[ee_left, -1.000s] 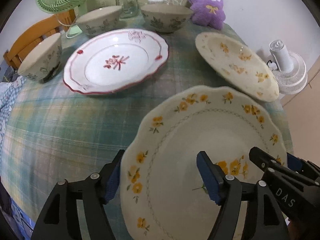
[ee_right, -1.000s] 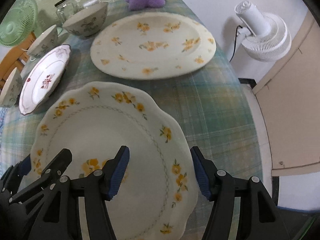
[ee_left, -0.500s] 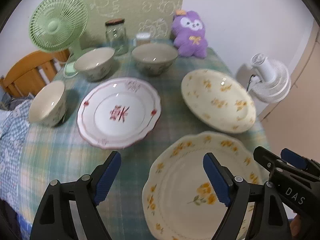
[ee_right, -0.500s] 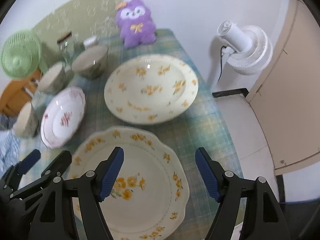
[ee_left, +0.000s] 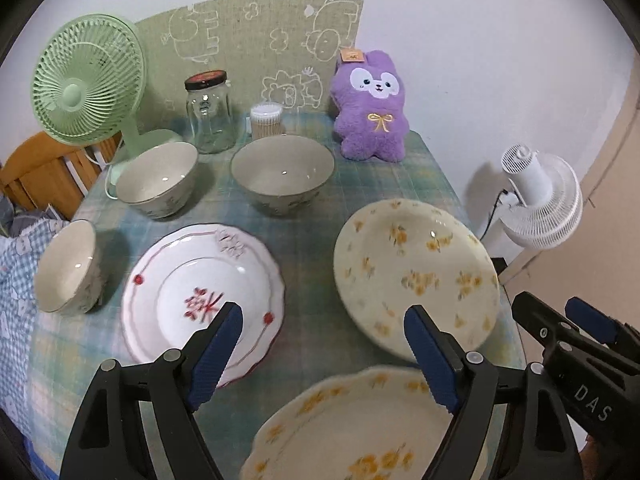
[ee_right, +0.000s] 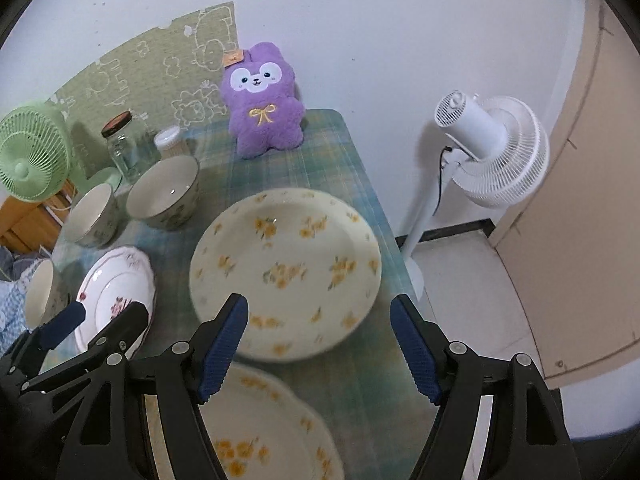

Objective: Organize plates and bowls
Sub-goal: 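Carry the held plate with both grippers toward the other yellow-flower plate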

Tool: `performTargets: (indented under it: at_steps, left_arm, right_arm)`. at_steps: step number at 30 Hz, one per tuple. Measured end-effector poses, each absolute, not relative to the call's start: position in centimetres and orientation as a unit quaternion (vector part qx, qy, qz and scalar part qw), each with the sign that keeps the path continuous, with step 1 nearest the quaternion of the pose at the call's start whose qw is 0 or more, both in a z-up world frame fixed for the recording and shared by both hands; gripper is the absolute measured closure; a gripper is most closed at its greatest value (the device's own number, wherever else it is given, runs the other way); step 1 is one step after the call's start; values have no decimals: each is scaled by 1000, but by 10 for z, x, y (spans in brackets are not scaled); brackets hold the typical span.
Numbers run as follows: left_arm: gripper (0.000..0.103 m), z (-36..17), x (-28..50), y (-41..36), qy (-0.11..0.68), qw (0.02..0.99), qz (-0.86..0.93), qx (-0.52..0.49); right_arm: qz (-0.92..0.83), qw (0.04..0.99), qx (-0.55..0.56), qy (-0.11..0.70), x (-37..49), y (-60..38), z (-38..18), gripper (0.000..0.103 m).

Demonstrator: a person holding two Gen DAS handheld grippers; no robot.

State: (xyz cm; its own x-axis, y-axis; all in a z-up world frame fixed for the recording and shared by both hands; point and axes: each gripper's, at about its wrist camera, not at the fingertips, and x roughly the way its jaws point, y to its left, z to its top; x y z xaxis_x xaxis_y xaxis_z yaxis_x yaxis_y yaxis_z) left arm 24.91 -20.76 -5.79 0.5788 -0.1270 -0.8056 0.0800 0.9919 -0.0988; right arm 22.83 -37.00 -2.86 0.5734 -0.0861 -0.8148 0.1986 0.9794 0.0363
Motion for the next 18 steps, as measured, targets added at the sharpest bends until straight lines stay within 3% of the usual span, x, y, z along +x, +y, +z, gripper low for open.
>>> performTargets:
  at_steps: [18]
  left_arm:
    - [31, -127, 327, -264, 521, 853, 10, -13]
  right_arm:
    - [-37, 849, 39, 525, 330, -419, -105, 31]
